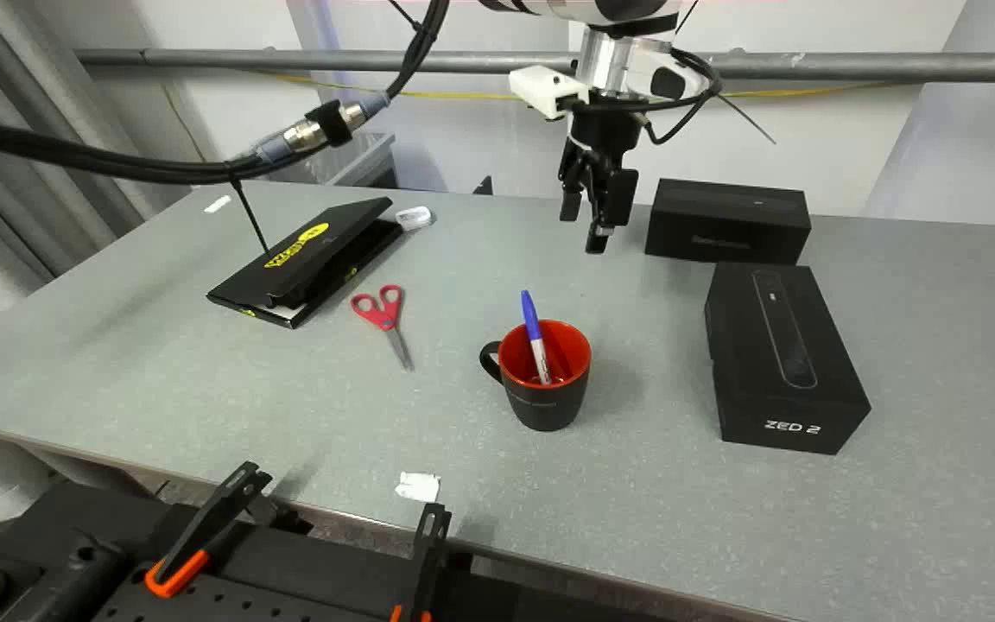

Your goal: Put the marker on the table

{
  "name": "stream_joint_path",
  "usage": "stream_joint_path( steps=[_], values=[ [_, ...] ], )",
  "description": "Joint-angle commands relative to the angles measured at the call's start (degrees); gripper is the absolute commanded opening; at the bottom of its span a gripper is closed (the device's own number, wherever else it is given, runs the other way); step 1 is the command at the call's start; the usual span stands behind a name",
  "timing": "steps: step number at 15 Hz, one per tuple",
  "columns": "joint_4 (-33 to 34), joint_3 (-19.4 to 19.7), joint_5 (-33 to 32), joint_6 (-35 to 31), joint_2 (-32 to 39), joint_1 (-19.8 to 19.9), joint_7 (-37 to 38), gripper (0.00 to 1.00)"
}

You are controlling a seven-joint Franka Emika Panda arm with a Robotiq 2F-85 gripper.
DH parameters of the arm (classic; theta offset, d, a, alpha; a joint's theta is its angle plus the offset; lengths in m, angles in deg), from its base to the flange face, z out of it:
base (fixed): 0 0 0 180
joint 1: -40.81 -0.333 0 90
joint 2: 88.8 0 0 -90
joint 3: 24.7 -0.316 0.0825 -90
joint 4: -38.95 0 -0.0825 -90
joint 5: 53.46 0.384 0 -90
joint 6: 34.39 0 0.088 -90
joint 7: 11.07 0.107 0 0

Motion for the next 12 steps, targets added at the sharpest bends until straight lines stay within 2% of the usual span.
stream_joint_path(
  steps=[1,12],
  values=[
    [0.18,-0.01,-0.03,0.15,0.08,0.06,-0.01,1.00],
    [-0.54,0.20,-0.30,-0.54,-0.54,-0.19,0.15,1.00]
  ],
)
